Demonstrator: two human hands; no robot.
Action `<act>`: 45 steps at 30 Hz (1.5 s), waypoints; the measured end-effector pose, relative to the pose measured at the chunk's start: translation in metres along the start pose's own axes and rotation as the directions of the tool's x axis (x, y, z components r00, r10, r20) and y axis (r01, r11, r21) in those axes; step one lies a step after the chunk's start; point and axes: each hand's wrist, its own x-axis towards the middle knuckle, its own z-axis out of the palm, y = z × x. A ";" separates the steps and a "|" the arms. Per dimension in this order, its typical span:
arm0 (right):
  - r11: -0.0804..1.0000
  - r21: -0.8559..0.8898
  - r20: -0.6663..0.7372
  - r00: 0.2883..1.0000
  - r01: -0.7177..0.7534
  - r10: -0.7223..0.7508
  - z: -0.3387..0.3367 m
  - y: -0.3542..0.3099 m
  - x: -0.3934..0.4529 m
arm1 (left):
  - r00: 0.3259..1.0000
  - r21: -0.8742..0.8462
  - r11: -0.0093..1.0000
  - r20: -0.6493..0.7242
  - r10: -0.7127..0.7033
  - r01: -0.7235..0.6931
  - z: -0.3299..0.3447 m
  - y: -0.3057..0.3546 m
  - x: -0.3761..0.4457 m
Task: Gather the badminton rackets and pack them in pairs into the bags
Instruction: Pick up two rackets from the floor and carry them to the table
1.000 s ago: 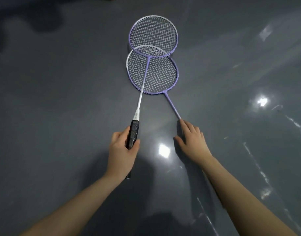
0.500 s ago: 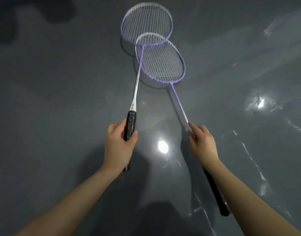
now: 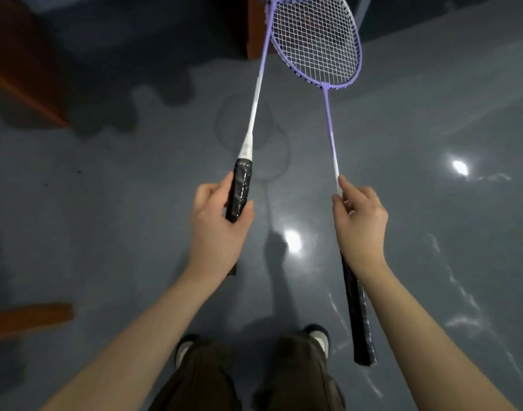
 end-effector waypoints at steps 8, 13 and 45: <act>0.997 0.082 -0.016 1.000 0.011 -0.010 -0.192 -0.201 -0.006 | 0.994 0.079 0.992 -0.035 0.104 -0.101 -0.145 0.225 -0.020; 0.985 0.153 0.002 0.996 0.085 -0.086 -0.286 -0.283 0.000 | 0.986 -0.012 0.988 -0.076 0.150 -0.151 -0.198 0.336 -0.036; 0.887 0.076 0.059 0.886 0.455 -0.459 -0.149 -0.536 0.469 | 0.923 -0.004 0.986 -0.351 0.156 -0.168 -0.246 0.381 0.455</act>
